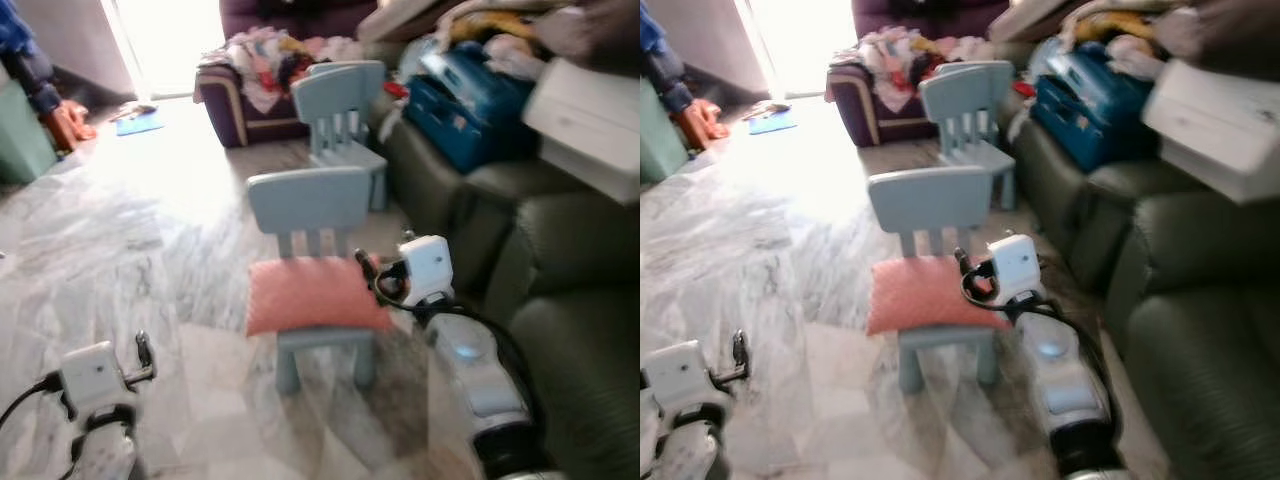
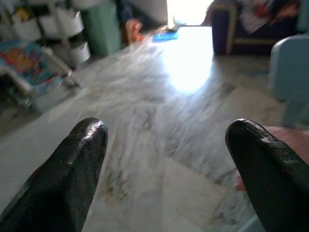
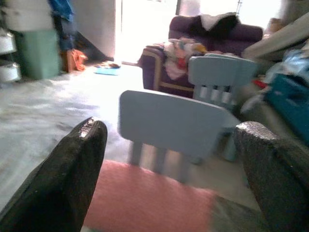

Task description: Move the pillow to the sofa

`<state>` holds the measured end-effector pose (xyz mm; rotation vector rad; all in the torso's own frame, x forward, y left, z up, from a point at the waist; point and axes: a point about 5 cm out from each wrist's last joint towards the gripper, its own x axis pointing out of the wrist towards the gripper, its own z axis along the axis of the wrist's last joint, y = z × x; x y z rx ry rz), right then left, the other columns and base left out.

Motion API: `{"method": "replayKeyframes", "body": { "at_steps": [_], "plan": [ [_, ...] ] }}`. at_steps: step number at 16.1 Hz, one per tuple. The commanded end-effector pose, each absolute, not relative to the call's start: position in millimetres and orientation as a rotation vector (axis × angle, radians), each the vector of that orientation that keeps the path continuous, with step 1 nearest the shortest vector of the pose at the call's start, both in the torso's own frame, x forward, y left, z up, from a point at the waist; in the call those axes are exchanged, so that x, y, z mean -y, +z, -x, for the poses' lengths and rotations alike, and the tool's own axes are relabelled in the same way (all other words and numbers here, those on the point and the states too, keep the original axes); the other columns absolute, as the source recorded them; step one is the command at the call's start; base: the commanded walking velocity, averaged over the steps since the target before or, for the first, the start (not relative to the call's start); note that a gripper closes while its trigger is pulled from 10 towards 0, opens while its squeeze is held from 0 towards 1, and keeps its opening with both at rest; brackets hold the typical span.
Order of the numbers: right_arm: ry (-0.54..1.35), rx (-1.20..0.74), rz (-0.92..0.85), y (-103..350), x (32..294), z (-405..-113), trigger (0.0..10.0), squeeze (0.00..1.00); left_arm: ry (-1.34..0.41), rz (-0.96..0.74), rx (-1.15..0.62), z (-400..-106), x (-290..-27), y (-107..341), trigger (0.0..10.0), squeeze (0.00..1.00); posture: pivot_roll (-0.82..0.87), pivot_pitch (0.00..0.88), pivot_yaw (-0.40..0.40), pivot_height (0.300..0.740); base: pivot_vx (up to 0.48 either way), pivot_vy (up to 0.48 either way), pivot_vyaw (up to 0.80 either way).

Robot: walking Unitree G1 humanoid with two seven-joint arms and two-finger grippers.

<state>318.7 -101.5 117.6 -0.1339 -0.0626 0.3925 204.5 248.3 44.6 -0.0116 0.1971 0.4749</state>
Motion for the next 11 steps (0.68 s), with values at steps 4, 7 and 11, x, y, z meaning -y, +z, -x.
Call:
{"method": "replayKeyframes", "body": {
  "at_steps": [4,7,11],
  "plan": [
    [0.159,-0.101,0.148,81.4,151.0,-317.9,10.0,0.0,0.253,0.023,-0.297,-194.3,-233.7,30.8,10.0,0.0,-0.12,0.017,0.063,0.74,0.0,0.0,0.0],
    [0.165,-0.117,0.177,79.6,165.0,-309.9,10.0,0.0,0.149,-0.021,-0.339,-180.4,-227.7,30.5,10.0,0.0,-0.11,0.024,0.053,0.74,0.0,0.0,0.0],
    [0.209,-0.15,0.21,86.6,190.1,-283.3,10.0,0.0,0.118,-0.063,-0.338,-165.6,-230.8,35.9,10.0,0.0,-0.14,0.015,0.077,0.74,0.0,0.0,0.0]
  ]
}}
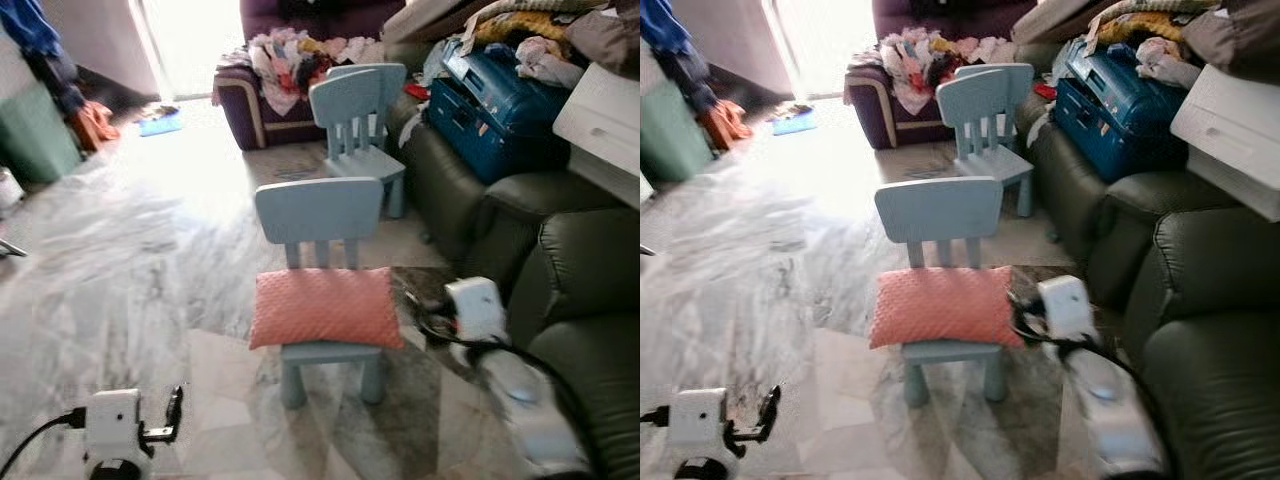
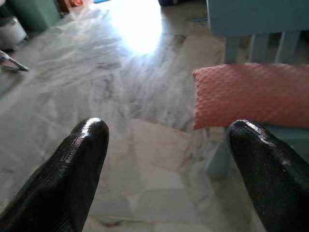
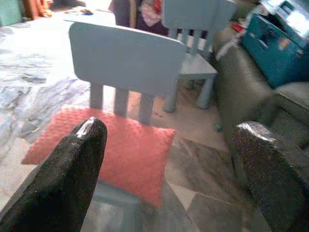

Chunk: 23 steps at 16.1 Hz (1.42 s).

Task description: Move the pillow to the sofa

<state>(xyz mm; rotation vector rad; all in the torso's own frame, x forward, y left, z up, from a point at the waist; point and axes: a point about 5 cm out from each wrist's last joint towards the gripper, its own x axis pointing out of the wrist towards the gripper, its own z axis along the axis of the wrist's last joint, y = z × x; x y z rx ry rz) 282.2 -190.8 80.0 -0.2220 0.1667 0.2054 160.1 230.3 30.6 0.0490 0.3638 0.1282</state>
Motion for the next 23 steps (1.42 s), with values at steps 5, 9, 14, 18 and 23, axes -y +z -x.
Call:
{"method": "replayKeyframes", "body": {
  "at_steps": [5,9,14,18,23],
  "plan": [
    [0.07,-0.071,0.123,96.8,180.5,-285.9,10.0,0.0,0.26,-0.03,-0.235,-199.2,-254.6,52.2,10.0,0.0,-0.15,0.0,0.065,0.74,0.0,0.0,0.0],
    [0.097,-0.078,0.109,94.5,168.6,-295.6,10.0,0.0,0.118,-0.048,-0.253,-206.3,-227.5,49.7,10.0,0.0,-0.16,0.0,0.062,0.74,0.0,0.0,0.0],
    [0.143,-0.054,0.115,100.2,160.5,-314.7,10.0,0.0,0.145,0.039,-0.186,-217.3,-224.5,58.8,10.0,0.0,-0.16,0.0,0.051,0.74,0.0,0.0,0.0],
    [0.153,-0.015,0.082,110.4,146.6,-319.2,10.0,0.0,0.212,0.079,-0.172,-218.2,-227.6,61.2,10.0,0.0,-0.15,0.0,0.047,0.74,0.0,0.0,0.0],
    [0.223,-0.052,-0.014,100.4,124.2,-314.8,10.0,0.0,0.2,0.052,-0.196,-213.6,-221.9,56.9,10.0,0.0,-0.14,0.0,0.065,0.74,0.0,0.0,0.0]
  ]
}}
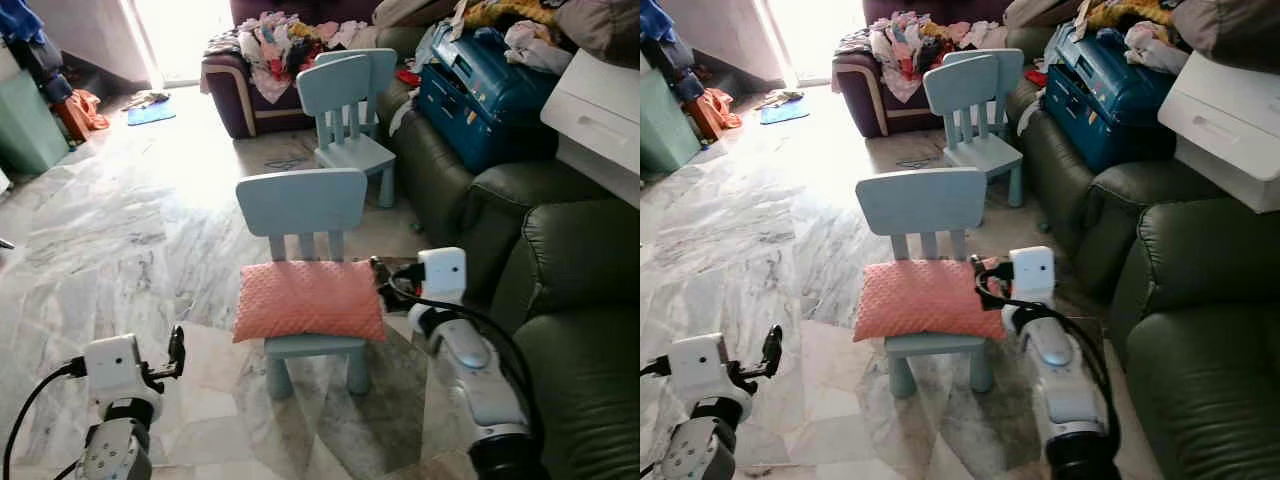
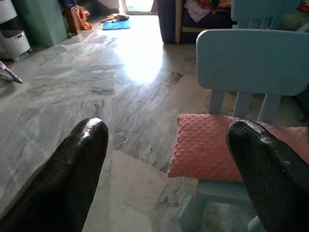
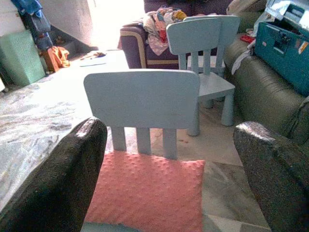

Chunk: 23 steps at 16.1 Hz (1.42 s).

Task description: Move the pillow to the sofa

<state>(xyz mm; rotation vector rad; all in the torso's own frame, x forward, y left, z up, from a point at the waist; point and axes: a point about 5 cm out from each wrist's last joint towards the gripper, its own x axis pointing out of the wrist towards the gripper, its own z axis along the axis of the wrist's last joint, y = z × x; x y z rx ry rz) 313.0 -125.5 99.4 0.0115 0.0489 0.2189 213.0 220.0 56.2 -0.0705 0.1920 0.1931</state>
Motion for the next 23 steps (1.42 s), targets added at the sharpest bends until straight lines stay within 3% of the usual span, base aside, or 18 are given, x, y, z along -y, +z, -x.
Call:
{"method": "replayKeyframes", "body": {
  "at_steps": [1,7,8,11,13,19,23],
  "plan": [
    [0.193,-0.054,-0.027,101.0,128.8,-315.7,10.0,0.0,0.188,0.04,-0.19,-214.7,-220.2,59.0,10.0,0.0,-0.14,0.0,0.067,0.74,0.0,0.0,0.0],
    [0.082,-0.1,0.053,88.3,183.2,-272.5,10.0,0.0,0.129,0.031,-0.209,-227.0,-213.8,55.0,10.0,0.0,-0.24,0.005,0.128,0.74,0.0,0.0,0.0],
    [0.014,-0.114,0.061,85.8,200.9,-256.2,10.0,0.0,0.095,0.035,-0.209,-236.1,-207.7,54.3,10.0,0.0,-0.3,0.0,0.167,0.74,0.0,0.0,0.0],
    [-0.07,-0.141,0.08,82.9,218.1,-230.2,10.0,0.0,-0.018,0.019,-0.207,-260.6,-190.2,57.1,10.0,0.0,-0.37,0.0,0.214,0.74,0.0,0.0,0.0],
    [0.01,-0.105,0.086,89.1,202.7,-246.4,10.0,0.0,0.023,0.039,-0.184,-265.5,-194.6,61.4,10.0,0.0,-0.34,0.0,0.183,0.74,0.0,0.0,0.0],
    [0.28,-0.001,0.114,124.1,147.8,-303.8,10.0,0.0,0.225,0.071,-0.206,-223.7,-214.4,46.9,10.0,0.0,-0.17,0.0,0.04,0.74,0.0,0.0,0.0],
    [0.296,-0.004,0.094,122.7,138.3,-308.9,10.0,0.0,0.243,0.073,-0.225,-211.2,-214.7,43.7,10.0,0.0,-0.15,0.0,0.049,0.74,0.0,0.0,0.0]
  ]
}}
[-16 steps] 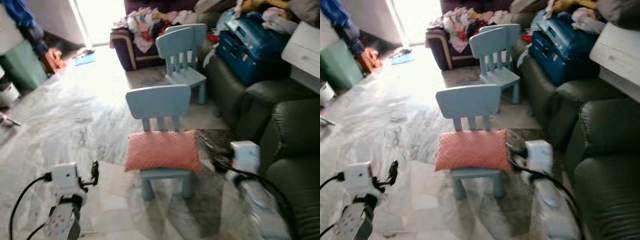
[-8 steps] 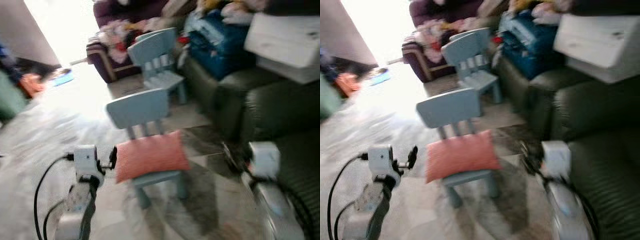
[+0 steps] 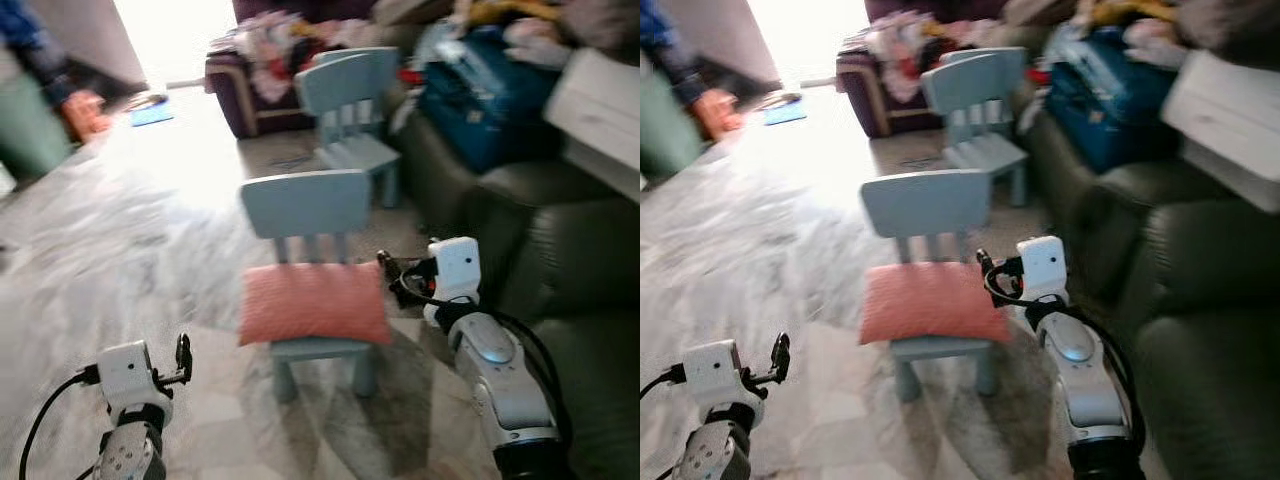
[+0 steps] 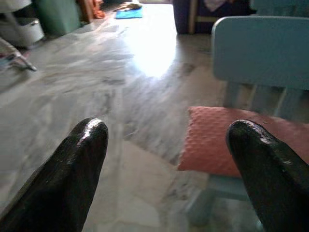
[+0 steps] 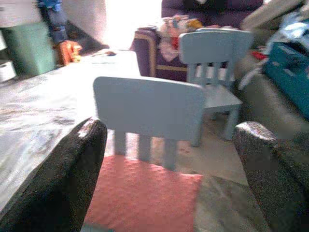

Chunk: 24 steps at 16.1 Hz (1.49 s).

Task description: Move the pillow to the sofa

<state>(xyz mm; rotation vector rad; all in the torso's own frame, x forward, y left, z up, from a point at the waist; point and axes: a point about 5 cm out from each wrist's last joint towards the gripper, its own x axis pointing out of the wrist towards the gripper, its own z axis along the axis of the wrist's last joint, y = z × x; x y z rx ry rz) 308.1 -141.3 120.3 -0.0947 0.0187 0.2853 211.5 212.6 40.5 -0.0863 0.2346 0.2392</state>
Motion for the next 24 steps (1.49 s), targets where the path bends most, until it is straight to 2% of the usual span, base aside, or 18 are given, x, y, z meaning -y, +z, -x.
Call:
{"method": "replayKeyframes", "body": {
  "at_steps": [1,4,10,14,16,17,19,24],
  "plan": [
    [0.299,-0.007,0.093,119.9,137.1,-307.8,10.0,0.0,0.222,0.055,-0.229,-213.3,-212.5,43.1,10.0,0.0,-0.16,0.0,0.059,0.74,0.0,0.0,0.0],
    [0.29,-0.005,0.095,118.6,138.2,-312.4,10.0,0.0,0.218,0.032,-0.194,-222.3,-211.2,53.0,10.0,0.0,-0.14,0.0,0.049,0.74,0.0,0.0,0.0],
    [0.38,-0.007,0.136,124.8,131.9,-323.8,10.0,0.0,0.371,0.088,-0.163,-207.6,-219.0,50.2,10.0,0.0,-0.11,0.0,-0.085,0.74,0.0,0.0,0.0],
    [0.395,0.014,0.161,134.0,133.1,-331.3,10.0,0.0,0.383,0.105,-0.139,-221.4,-217.6,51.3,10.0,0.0,-0.14,0.0,-0.12,0.74,0.0,0.0,0.0],
    [0.37,0.021,0.155,134.5,135.6,-333.7,10.0,0.0,0.379,0.104,-0.133,-225.3,-218.3,54.5,10.0,0.0,-0.14,0.0,-0.103,0.74,0.0,0.0,0.0],
    [0.312,0.025,0.124,131.8,139.4,-332.8,10.0,0.0,0.336,0.077,-0.143,-228.9,-219.3,53.6,10.0,0.0,-0.16,0.0,-0.054,0.74,0.0,0.0,0.0],
    [0.264,0.022,0.107,127.4,143.1,-327.7,10.0,0.0,0.31,0.059,-0.147,-233.3,-221.4,53.5,10.0,0.0,-0.19,0.0,-0.009,0.74,0.0,0.0,0.0],
    [0.058,-0.025,0.049,103.4,167.2,-293.2,10.0,0.0,0.199,-0.006,-0.16,-247.2,-222.0,61.0,10.0,0.0,-0.23,0.0,0.121,0.74,0.0,0.0,0.0]
  ]
}}
